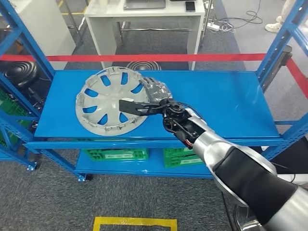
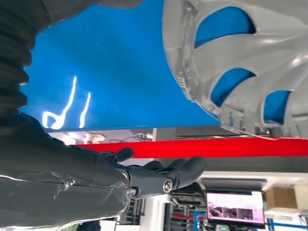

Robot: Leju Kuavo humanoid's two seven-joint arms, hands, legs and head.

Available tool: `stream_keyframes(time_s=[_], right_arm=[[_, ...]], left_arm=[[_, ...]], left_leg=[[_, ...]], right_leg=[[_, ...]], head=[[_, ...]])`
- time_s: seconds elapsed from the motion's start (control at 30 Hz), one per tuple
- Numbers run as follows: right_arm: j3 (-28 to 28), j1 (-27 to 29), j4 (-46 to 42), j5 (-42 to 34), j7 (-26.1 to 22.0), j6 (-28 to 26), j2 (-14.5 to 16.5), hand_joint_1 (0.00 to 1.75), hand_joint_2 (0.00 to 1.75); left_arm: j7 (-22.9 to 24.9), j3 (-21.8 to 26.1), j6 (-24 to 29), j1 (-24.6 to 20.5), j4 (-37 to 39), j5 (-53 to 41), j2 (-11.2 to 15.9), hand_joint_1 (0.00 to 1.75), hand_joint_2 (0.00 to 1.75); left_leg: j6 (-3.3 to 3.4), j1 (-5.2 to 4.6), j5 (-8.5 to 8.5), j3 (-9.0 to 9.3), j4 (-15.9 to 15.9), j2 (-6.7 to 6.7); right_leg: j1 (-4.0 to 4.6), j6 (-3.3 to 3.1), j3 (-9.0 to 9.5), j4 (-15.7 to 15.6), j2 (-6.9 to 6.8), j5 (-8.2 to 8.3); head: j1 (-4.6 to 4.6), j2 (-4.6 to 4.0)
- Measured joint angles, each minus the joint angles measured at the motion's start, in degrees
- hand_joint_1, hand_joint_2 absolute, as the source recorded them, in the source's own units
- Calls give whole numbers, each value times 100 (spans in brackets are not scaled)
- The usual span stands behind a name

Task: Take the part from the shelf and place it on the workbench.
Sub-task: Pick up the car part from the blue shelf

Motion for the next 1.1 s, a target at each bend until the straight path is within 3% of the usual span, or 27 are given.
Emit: stream_keyframes(time_s=[0.1, 0.27, 0.4, 1.1], right_arm=[[0, 3, 0, 0, -27, 0, 0, 0, 175], [3, 3, -6, 2, -62, 10, 2, 0, 175], [11, 5, -13, 11, -98, 49, 40, 0, 175], [158, -61, 433, 166, -538, 187, 776, 0, 175]], left_arm=[[1, 0, 0, -2, 0, -2, 4, 0, 0], [1, 0, 0, 0, 0, -4, 2, 0, 0], [15, 0, 0, 0, 0, -20, 4, 0, 0], [52, 0, 18, -9, 0, -103, 55, 0, 0]], left_leg=[[1, 6, -3, 9, -34, 3], [-98, 19, 7, 10, -53, 1], [-134, 19, 9, 10, -56, 0], [-136, 13, 17, 4, -54, -1]], right_leg=[[12, -13, -5, 0, -1, -7], [25, -33, -2, 0, -10, -8], [23, -39, 4, -4, -12, -1], [15, -31, 15, -34, -18, 23]], head=[[-13, 0], [-14, 0], [-13, 0], [-13, 0]])
